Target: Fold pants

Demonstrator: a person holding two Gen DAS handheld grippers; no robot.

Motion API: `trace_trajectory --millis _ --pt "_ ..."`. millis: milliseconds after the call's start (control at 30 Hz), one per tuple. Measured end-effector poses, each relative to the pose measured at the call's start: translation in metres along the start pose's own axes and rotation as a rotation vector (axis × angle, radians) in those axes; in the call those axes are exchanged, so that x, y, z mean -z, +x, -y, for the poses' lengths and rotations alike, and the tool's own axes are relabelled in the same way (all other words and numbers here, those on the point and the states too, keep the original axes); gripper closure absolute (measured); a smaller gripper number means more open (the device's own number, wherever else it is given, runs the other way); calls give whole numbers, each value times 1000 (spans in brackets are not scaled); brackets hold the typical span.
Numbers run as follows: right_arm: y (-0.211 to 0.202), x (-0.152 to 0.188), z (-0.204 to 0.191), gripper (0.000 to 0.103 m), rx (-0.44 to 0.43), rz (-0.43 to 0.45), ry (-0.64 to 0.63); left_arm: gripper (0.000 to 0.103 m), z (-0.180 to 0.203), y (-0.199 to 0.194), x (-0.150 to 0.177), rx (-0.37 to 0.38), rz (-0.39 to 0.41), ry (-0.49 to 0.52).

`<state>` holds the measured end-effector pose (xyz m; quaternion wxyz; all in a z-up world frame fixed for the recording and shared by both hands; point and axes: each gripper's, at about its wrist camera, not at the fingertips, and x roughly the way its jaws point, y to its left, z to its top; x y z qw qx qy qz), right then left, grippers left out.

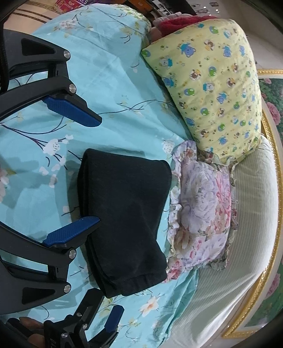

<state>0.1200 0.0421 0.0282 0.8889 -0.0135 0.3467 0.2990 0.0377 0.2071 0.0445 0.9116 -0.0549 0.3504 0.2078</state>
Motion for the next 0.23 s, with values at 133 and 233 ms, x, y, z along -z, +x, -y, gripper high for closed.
trace_trajectory --millis 133,233 --pt "-1 -1 4 1 -4 5 9 18 3 1 -5 10 -11 -2" --pt "-2 -1 6 1 -8 5 15 18 8 2 -8 13 -24 4"
